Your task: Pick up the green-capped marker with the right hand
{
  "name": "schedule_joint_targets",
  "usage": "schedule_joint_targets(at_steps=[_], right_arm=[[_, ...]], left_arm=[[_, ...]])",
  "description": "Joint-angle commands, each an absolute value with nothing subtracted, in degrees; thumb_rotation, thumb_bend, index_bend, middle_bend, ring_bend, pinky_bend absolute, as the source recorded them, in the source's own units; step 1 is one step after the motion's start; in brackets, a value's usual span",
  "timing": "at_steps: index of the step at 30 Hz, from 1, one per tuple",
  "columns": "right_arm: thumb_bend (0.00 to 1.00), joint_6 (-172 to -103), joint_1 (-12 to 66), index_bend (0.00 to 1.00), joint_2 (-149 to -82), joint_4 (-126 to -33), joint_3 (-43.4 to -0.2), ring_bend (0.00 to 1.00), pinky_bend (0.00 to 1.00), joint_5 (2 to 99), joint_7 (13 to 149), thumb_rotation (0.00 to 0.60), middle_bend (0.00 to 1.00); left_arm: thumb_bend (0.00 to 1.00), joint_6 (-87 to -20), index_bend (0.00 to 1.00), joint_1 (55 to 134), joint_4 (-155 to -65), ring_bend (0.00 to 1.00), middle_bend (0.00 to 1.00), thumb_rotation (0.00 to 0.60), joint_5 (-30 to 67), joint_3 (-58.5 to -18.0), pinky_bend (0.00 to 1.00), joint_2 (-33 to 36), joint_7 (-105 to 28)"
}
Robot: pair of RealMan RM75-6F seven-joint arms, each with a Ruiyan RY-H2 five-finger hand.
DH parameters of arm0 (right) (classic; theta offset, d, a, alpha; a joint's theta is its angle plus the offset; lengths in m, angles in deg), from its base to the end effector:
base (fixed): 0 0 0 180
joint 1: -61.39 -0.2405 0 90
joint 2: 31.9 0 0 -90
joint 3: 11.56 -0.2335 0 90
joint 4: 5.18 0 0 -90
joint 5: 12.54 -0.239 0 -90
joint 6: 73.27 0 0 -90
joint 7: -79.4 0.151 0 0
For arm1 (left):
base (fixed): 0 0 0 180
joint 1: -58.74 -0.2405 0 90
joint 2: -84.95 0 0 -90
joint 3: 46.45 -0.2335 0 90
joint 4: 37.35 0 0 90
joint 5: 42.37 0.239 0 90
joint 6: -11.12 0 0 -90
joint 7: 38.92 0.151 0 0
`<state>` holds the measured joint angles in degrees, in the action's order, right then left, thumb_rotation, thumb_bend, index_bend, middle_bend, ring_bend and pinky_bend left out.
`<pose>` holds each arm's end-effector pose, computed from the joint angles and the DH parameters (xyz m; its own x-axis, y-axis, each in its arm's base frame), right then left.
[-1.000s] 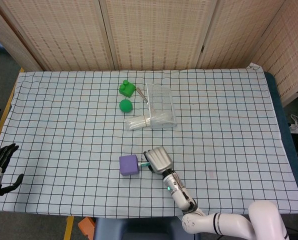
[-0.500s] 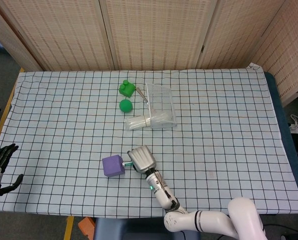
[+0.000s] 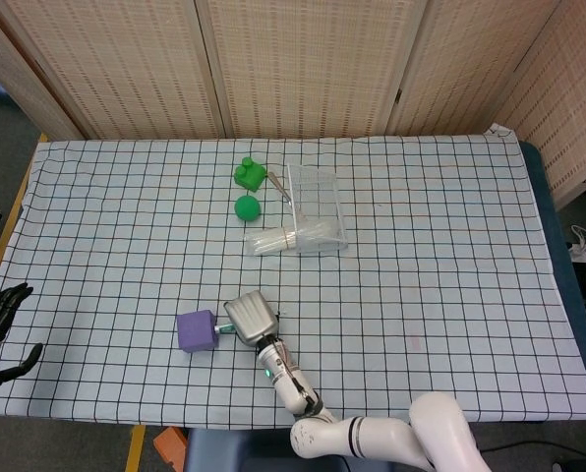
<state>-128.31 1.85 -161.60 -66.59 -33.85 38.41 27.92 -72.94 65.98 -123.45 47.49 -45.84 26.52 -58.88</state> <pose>0.0420 -0.2899 -0.2008 0.5799 -0.2212 0.7841 -0.7550 -0.5075 0.4152 -0.3241 0.1953 0.1570 0.2736 0.0522 0.9604 0.9593 -0.0869 -0.2685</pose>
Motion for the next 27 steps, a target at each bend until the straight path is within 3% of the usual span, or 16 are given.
schedule_joint_targets(at_steps=[1, 8, 15, 22, 27], right_arm=[[0.34, -127.5, -0.6, 1.00, -161.9, -65.8, -33.8, 0.65, 0.67, 36.8, 29.4, 0.600, 0.79], [0.34, -130.1, -4.5, 1.00, -161.9, -65.0, -31.2, 0.65, 0.67, 34.7, 31.8, 0.600, 0.79], [0.34, -134.6, -1.0, 1.00, -158.7, -69.2, -28.7, 0.65, 0.67, 36.6, 29.5, 0.600, 0.79], [0.34, -141.5, 7.0, 1.00, -147.7, -82.1, -23.1, 0.65, 0.67, 39.5, 27.2, 0.600, 0.79], [0.34, -148.7, 15.4, 1.00, -135.6, -92.7, -16.4, 0.65, 0.67, 43.3, 28.1, 0.600, 0.79]], left_arm=[[0.40, -73.0, 0.00, 66.0, -123.3, 0.00, 0.00, 0.600, 47.5, -45.8, 0.16, 26.6, -59.1], [0.40, -73.1, 0.00, 65.9, -123.1, 0.00, 0.00, 0.600, 47.3, -45.7, 0.16, 26.5, -59.2], [0.40, -73.1, 0.00, 65.9, -123.3, 0.00, 0.00, 0.600, 47.0, -45.7, 0.16, 26.3, -58.0], [0.40, -72.9, 0.00, 65.9, -123.9, 0.00, 0.00, 0.600, 46.7, -45.6, 0.16, 25.9, -56.1], [0.40, -72.5, 0.00, 66.0, -124.4, 0.00, 0.00, 0.600, 46.6, -45.6, 0.16, 25.6, -54.5]])
